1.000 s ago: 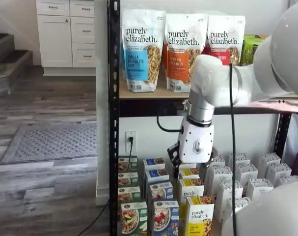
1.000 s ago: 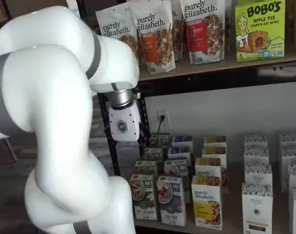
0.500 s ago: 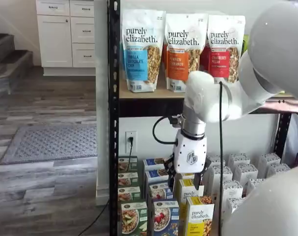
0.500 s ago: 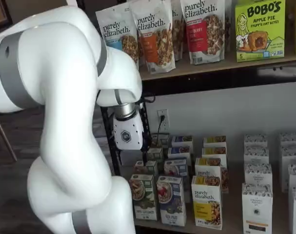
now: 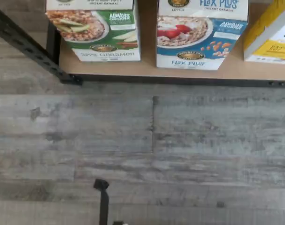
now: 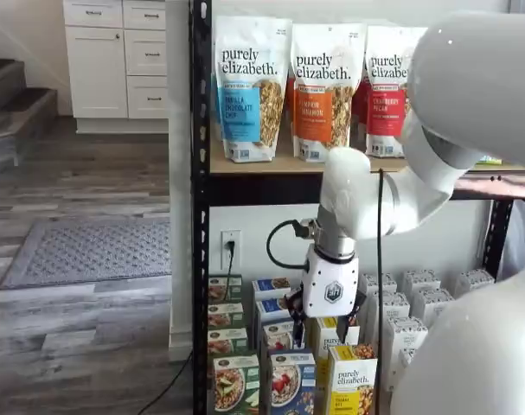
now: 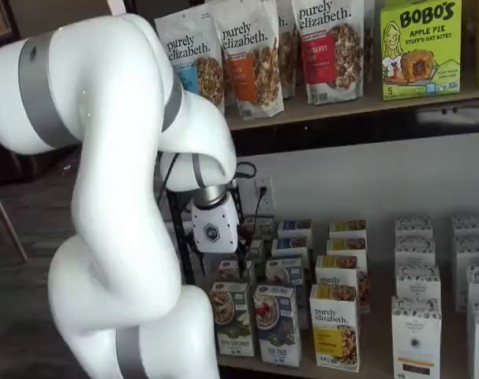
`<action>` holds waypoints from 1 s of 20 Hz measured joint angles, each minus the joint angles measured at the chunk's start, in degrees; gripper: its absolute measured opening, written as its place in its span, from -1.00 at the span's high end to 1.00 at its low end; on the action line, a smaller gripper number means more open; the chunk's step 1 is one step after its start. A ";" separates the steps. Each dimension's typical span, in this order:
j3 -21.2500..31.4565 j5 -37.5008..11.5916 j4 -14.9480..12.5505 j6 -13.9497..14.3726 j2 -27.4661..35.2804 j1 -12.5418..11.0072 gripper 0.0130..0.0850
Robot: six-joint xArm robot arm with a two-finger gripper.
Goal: Pick up the blue and white box that is on the bottom shelf, the second box from the left
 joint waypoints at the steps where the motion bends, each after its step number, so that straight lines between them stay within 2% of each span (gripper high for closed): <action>1: 0.00 -0.96 -0.28 0.07 0.78 -0.11 -1.00; 15: -2.52 -11.04 -1.53 -0.37 12.20 -1.37 -1.00; 20: -4.55 -14.81 -0.74 -1.55 17.65 -1.76 -1.00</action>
